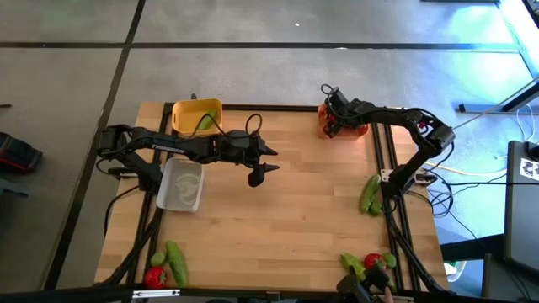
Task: Sort produce into baskets
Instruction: Put the top red tomato into the orange bin, then put the bottom left green cucumber into the yellow bin
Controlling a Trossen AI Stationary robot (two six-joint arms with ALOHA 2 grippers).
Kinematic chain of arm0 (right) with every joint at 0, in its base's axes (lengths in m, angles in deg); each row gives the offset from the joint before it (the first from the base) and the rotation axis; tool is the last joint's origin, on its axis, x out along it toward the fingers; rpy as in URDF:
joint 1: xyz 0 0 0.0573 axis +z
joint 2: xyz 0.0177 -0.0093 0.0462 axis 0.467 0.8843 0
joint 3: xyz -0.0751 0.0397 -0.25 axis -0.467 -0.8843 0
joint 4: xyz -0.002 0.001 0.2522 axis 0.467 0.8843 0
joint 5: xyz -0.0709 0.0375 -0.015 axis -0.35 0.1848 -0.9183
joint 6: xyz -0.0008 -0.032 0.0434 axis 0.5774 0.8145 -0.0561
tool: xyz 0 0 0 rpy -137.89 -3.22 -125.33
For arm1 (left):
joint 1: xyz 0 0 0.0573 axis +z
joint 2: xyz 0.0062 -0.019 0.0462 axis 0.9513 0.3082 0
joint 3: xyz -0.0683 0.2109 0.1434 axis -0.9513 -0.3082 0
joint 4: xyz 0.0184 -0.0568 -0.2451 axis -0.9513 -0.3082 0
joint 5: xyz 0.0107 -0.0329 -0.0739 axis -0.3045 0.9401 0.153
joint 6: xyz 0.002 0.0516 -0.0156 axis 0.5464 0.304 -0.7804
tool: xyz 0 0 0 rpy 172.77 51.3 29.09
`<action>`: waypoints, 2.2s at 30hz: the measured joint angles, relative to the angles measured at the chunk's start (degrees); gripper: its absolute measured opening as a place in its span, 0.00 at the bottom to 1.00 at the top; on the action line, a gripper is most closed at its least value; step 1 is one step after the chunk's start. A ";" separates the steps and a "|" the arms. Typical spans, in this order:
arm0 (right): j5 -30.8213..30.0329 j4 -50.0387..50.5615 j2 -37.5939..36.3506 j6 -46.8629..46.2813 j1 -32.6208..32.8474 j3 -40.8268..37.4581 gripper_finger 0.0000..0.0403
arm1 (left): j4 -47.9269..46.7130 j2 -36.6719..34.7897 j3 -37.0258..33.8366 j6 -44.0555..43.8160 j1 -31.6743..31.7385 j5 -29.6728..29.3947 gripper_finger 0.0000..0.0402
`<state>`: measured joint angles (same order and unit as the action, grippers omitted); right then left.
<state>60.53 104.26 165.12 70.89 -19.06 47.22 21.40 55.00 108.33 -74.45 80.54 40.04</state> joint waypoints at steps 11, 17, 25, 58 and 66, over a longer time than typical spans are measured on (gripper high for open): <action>1.62 11.48 -9.79 -1.02 2.04 8.11 0.85 | 0.00 0.00 0.00 -0.30 -0.03 0.02 0.61; 5.56 9.88 -15.76 -2.37 8.64 8.44 0.84 | 0.00 0.00 0.00 -0.02 -1.26 0.04 0.61; 10.59 8.76 -17.82 -5.03 19.45 8.44 0.84 | 0.00 0.00 0.00 0.45 -5.79 0.07 0.61; 11.95 2.23 -17.61 -6.06 39.15 8.38 0.84 | -46.06 -5.25 11.97 -7.73 -26.13 -2.86 0.61; 11.95 2.51 -17.61 -6.04 39.12 8.38 0.84 | -54.14 -5.25 12.96 -16.11 -35.73 -2.49 0.61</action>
<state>72.48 106.76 147.51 64.85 20.07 55.59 -32.75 49.76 121.29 -90.56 44.81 37.55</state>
